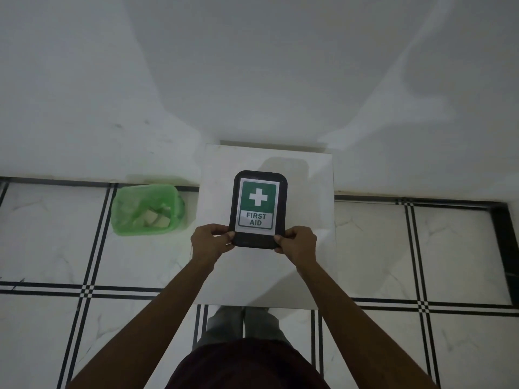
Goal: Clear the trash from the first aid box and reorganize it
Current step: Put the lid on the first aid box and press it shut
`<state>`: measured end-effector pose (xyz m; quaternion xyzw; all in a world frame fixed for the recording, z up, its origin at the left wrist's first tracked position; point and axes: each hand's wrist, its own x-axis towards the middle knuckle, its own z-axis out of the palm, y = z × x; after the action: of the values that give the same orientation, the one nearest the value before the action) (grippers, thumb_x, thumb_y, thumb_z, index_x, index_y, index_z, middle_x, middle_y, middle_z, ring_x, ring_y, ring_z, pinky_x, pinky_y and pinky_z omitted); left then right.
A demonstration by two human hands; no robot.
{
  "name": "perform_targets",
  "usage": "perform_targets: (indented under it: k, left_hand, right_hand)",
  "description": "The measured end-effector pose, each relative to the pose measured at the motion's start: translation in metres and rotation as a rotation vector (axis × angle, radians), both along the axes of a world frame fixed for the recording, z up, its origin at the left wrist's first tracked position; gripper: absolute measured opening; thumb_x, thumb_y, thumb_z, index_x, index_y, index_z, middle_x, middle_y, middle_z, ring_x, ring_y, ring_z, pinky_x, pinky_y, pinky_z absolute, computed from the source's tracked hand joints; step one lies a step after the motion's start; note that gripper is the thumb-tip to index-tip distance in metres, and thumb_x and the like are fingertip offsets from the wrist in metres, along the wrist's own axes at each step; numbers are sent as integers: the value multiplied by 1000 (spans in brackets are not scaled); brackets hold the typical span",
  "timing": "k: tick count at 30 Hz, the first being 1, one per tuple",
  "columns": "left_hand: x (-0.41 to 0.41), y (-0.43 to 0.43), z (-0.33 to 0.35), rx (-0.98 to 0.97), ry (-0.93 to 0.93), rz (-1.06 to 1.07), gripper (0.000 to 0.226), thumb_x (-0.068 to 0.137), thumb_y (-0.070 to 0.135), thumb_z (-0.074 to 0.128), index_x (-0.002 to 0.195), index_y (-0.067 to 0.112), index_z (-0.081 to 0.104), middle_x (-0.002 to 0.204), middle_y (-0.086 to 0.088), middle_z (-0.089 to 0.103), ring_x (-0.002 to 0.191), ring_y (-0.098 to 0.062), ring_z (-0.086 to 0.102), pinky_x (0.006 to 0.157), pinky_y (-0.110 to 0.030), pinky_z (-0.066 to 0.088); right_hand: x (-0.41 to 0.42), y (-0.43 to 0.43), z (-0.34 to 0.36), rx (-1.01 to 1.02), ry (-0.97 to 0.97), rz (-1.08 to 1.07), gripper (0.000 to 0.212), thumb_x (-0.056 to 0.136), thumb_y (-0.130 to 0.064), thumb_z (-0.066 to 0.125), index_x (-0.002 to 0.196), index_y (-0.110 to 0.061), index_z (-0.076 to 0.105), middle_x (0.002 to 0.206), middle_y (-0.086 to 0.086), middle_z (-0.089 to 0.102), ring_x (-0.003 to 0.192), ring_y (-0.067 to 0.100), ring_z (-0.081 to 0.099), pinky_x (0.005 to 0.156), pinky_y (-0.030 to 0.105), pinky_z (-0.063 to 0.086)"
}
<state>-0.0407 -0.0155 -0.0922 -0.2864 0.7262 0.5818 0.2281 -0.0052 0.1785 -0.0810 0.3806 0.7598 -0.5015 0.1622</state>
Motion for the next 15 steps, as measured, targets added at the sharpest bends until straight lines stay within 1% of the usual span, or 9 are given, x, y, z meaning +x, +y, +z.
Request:
perform_targets:
  k: [2,4,7,8,10,12,14,15]
  left_hand:
    - [-2,1,0,-34,23,-19,17,75,0,74,90,-4,68,95,-22,68,81,-37,70,76,-46,60]
    - [-5,3,2,-80,32,-40,16,75,2,75,89,-3,69,93,-21,69,81,-36,69,73,-45,60]
    - [-9,5,5,-125,-30,-91,19,80,12,71,93,-2,69,88,-20,70,78,-31,68,71,-43,60]
    - [-11,7,5,-152,-43,-135,22,83,18,66,93,-2,69,88,-20,70,78,-30,66,71,-41,59]
    - [-19,14,8,-213,-36,-196,36,90,30,51,92,-3,65,92,-19,68,78,-28,60,68,-37,50]
    - [-28,25,12,-260,47,-200,43,94,37,39,91,-3,58,92,-15,64,80,-26,56,64,-31,43]
    - [-38,37,14,-329,146,-215,45,98,42,33,89,2,52,87,-10,59,80,-25,55,60,-30,38]
    - [-42,42,13,-357,173,-219,45,98,43,31,89,4,50,86,-10,57,80,-25,55,62,-31,37]
  right_hand:
    - [-2,-1,1,6,0,15,16,79,-7,75,87,2,66,98,23,70,73,33,73,68,35,62]
    - [-5,0,2,14,-7,26,16,78,-8,76,86,2,65,97,23,71,72,32,73,70,37,62]
    - [-10,5,1,33,-55,90,23,76,-12,79,88,4,68,95,22,72,73,31,72,75,39,61]
    - [-13,7,0,39,-78,128,26,76,-14,79,92,4,69,96,20,72,77,30,71,79,38,60]
    - [-22,9,0,51,-76,164,33,78,-19,76,103,1,67,103,16,71,86,28,68,82,32,56]
    - [-33,6,1,67,15,109,39,85,-27,69,114,-2,61,110,11,67,95,25,64,79,29,51]
    - [-44,-1,1,103,91,7,37,94,-35,55,113,-3,58,107,10,65,89,21,61,71,24,47]
    - [-49,-5,-1,131,106,-25,38,97,-38,48,109,-4,57,102,9,64,86,20,59,67,22,44]
